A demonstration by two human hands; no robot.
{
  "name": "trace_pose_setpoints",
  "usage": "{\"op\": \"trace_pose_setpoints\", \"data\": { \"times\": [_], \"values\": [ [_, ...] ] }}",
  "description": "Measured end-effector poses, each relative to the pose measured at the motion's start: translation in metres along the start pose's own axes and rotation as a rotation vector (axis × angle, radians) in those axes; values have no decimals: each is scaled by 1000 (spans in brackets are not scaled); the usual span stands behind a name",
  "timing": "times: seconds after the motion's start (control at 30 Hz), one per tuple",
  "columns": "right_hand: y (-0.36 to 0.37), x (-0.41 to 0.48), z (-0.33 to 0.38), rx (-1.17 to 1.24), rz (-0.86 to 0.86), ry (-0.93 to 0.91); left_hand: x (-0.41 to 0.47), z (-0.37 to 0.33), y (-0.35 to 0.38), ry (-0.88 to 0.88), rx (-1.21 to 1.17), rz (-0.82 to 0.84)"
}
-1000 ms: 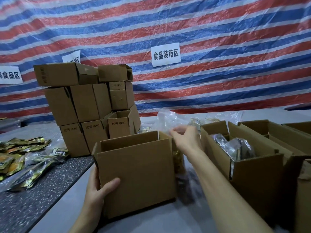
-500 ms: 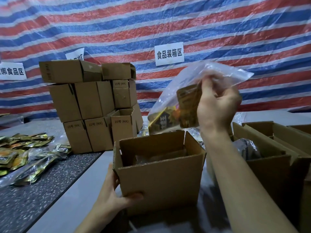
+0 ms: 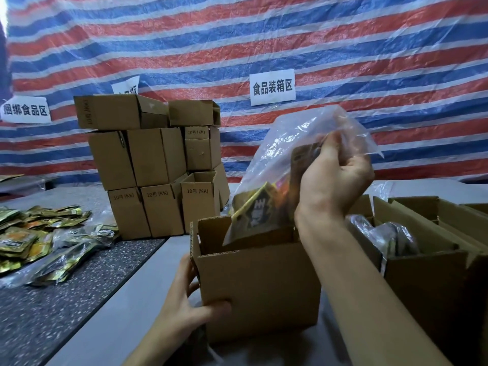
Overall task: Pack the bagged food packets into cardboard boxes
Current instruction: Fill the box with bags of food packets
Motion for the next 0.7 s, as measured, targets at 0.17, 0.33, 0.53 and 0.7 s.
{"op": "trace_pose_setpoints", "data": {
  "times": [0.17, 0.33, 0.53, 0.7],
  "values": [
    [0, -1, -11, -72, 25, 57, 1, 2, -1, -3, -13, -10],
    [18, -10, -23, -219, 450, 198, 1, 4, 0, 0, -8, -14],
    [21, -25, -45, -725, 975, 289, 2, 2, -1, 14, 11, -19],
    [15, -18, -43, -866, 1096, 304, 2, 5, -3, -2, -1, -33]
  ]
}}
Point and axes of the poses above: each hand's wrist, its own x-axis towards the middle knuckle, its own y-axis out of the palm, z = x × y, the point moved 5 cm from there along x, towards the middle knuckle, and after that the axes turned 7 degrees about -x, right-handed, at the moved point
